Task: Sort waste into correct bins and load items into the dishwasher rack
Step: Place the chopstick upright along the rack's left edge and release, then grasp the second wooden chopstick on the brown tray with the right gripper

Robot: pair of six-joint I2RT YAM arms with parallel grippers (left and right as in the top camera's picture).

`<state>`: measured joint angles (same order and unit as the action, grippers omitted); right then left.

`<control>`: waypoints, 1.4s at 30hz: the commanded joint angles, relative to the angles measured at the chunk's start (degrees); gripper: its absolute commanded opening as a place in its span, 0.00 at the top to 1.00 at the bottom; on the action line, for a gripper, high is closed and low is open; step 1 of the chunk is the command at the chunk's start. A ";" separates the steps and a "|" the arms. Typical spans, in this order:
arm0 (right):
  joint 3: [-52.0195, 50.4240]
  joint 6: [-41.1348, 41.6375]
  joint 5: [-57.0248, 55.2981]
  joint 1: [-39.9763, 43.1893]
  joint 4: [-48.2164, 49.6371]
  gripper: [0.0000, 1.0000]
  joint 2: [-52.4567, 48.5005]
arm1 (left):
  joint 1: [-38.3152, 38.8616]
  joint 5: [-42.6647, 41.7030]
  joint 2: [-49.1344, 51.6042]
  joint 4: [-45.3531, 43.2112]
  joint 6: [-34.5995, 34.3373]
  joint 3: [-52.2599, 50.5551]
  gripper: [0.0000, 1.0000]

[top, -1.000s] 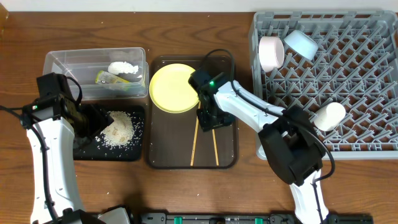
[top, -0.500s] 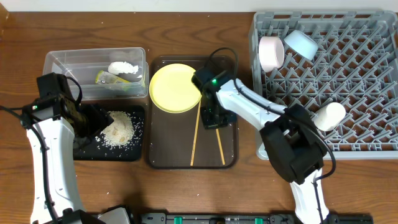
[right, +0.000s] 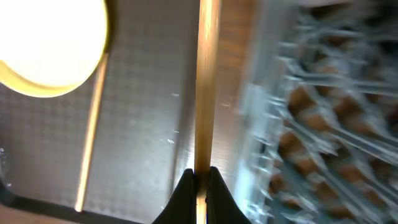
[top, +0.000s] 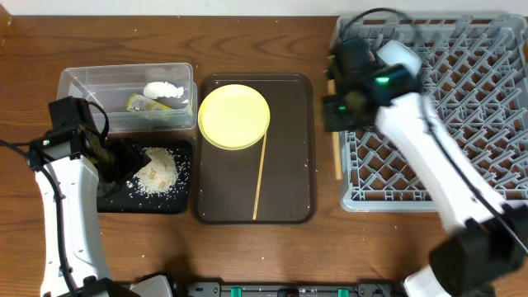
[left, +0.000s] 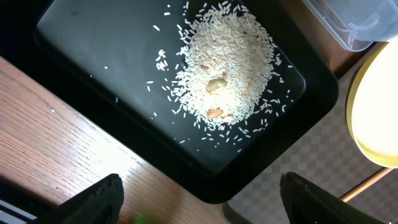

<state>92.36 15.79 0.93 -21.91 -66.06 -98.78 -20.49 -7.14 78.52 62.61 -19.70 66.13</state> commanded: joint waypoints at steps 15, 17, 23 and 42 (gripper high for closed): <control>-13.77 -4.74 -3.65 7.21 10.69 0.99 -2.60 | -0.17 0.11 -0.68 0.15 -0.35 0.48 0.17; -14.51 -4.72 -3.67 7.21 12.72 0.96 -2.60 | -0.17 0.11 -0.68 0.15 -0.37 0.48 0.17; -12.90 -4.74 -3.26 7.21 14.01 0.63 -2.25 | -0.17 0.11 -0.68 0.15 -0.35 0.48 0.17; -8.52 -1.97 5.11 -10.82 20.90 0.50 -2.12 | -0.17 0.11 -0.68 0.13 -0.35 0.48 0.17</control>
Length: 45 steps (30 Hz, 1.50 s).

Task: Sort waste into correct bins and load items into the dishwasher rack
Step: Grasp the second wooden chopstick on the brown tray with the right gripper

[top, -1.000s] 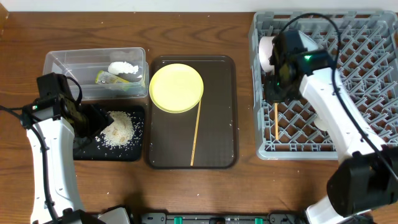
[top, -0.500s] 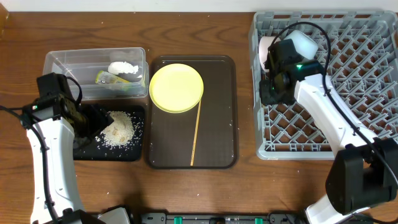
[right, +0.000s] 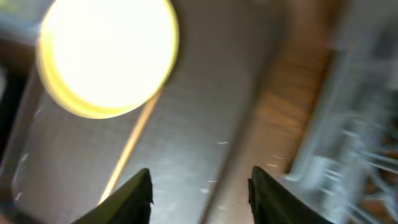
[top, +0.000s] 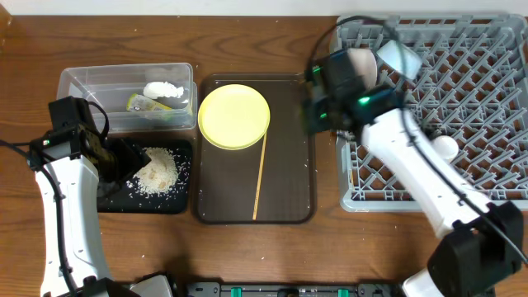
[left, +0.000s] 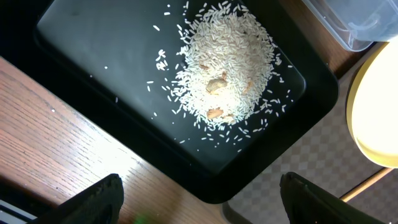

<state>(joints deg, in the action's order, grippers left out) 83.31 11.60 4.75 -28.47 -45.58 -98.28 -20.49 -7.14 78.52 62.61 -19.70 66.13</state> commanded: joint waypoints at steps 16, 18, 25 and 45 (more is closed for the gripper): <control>0.52 18.08 1.03 -19.08 1.88 0.50 -20.96 | -0.17 0.11 -0.68 0.13 -0.37 0.48 0.17; 0.52 19.15 0.98 -19.26 1.40 0.54 -22.64 | -0.17 0.11 -0.68 0.13 -0.37 0.48 0.17; 0.52 22.67 -5.75 -18.80 -2.01 0.81 -23.50 | -0.17 0.11 -0.68 0.13 -0.37 0.48 0.17; 1.51 5.27 -6.47 -1.09 -7.17 0.99 0.50 | -0.17 0.09 -0.68 0.13 -0.37 0.48 0.17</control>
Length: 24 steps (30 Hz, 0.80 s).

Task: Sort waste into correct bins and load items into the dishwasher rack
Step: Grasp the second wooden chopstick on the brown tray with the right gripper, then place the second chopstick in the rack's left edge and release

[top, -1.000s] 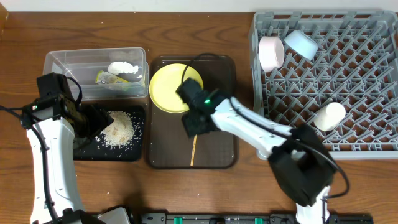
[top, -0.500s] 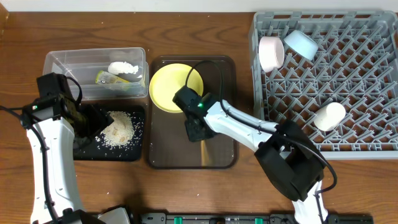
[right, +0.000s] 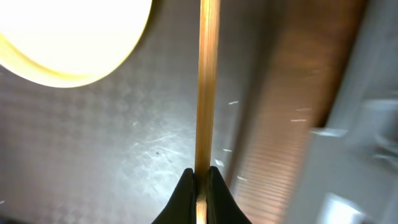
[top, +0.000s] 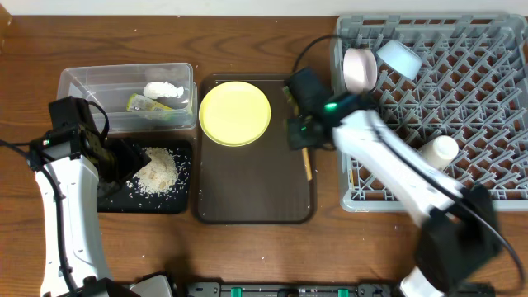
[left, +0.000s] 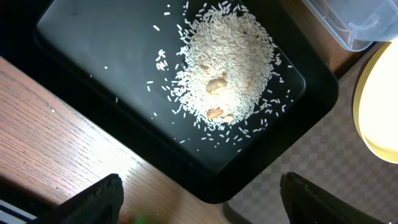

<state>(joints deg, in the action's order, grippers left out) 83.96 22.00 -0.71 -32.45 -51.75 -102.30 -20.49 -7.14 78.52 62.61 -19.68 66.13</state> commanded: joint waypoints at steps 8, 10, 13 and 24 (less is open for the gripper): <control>0.48 -10.58 -1.01 11.82 -6.56 0.99 7.63 | -0.17 0.11 -0.68 0.13 -0.39 0.48 0.17; 0.07 -10.56 -0.98 13.18 -8.04 0.99 6.25 | -0.17 0.09 -0.68 0.15 -0.39 0.48 0.17; -0.90 -11.39 -1.31 13.81 -8.72 0.99 3.76 | -0.17 0.09 -0.68 0.13 -0.39 0.48 0.17; -1.33 -11.30 -3.80 13.84 -8.66 0.95 -4.11 | -0.17 0.11 -0.68 0.15 -0.39 0.48 0.17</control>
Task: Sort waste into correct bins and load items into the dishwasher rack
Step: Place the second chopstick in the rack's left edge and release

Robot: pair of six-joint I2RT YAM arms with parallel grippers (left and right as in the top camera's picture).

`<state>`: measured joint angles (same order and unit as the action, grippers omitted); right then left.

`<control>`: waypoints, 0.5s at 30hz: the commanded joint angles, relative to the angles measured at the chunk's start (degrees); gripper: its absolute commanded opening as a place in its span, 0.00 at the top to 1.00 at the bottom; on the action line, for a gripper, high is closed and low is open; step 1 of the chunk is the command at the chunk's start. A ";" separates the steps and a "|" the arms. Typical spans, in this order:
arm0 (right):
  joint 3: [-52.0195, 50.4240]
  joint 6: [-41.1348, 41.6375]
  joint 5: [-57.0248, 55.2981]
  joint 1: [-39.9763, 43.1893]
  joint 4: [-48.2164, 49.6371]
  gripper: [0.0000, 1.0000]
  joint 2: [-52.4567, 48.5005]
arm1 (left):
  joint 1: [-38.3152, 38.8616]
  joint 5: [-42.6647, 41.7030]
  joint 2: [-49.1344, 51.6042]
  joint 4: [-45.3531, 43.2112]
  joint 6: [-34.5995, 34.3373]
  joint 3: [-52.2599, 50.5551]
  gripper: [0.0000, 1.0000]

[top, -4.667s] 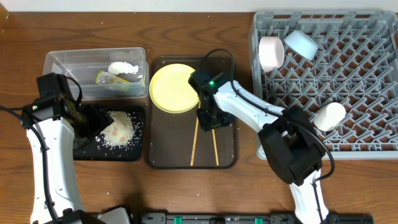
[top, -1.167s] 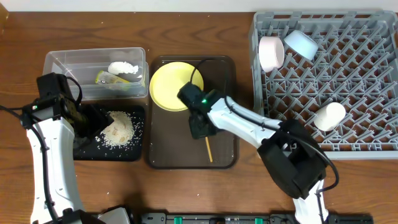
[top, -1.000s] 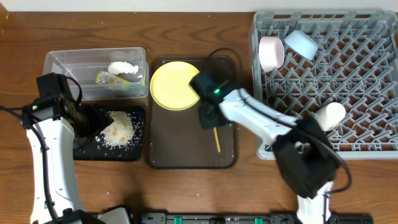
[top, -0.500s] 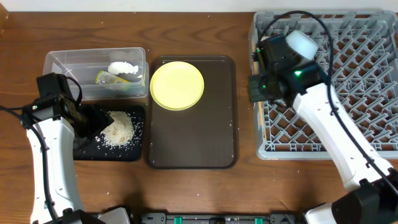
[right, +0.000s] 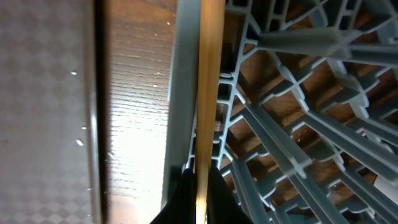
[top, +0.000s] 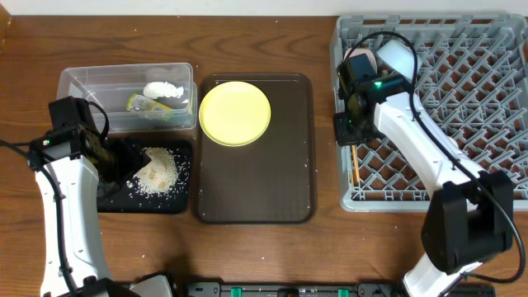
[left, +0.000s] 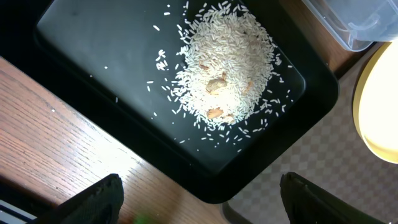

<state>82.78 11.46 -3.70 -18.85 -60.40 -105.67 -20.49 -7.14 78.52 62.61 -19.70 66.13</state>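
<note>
My right gripper [top: 350,132] [right: 200,180] is shut on a wooden chopstick [top: 355,169] [right: 208,81]. The stick lies along the left edge of the grey dishwasher rack [top: 462,74] [right: 298,124], over its first cells. A yellow plate [top: 235,114] [left: 379,112] sits at the back of the brown tray [top: 272,181]. My left gripper [top: 124,161] [left: 202,199] hangs open above the black bin [left: 93,37], which holds a heap of rice [left: 227,68].
A clear plastic bin [top: 99,82] behind the black one holds white and yellow scraps. A white bowl [top: 400,56] stands at the rack's back left corner. A strip of wooden table [right: 137,124] separates tray and rack.
My right gripper, shut on the chopstick over the tray's right side, has moved right and now holds it over the rack's left edge. The left arm has not moved.
My right gripper first held one chopstick at the rack's left edge while a second lay on the tray. Then it was open over the tray. Then it was shut on the tray's chopstick, and now that stick is at the rack.
</note>
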 commanded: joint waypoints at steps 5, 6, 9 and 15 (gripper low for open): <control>-0.02 -0.79 -0.81 0.55 0.17 0.74 -0.72 | -0.17 0.11 -0.68 0.15 -0.35 0.48 0.17; 0.11 -0.79 -0.81 0.68 0.13 0.72 -0.66 | -0.17 0.11 -0.68 0.15 -0.35 0.48 0.17; 1.05 -0.81 -0.81 1.07 -0.22 0.71 0.17 | -0.17 0.11 -0.68 0.13 -0.35 0.48 0.17; 4.98 -0.87 -0.74 1.11 1.90 0.66 4.11 | -0.17 0.11 -0.68 0.13 -0.37 0.48 0.17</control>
<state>84.25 10.94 -4.60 -17.85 -60.29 -105.34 -20.49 -7.14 78.52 62.61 -19.70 66.13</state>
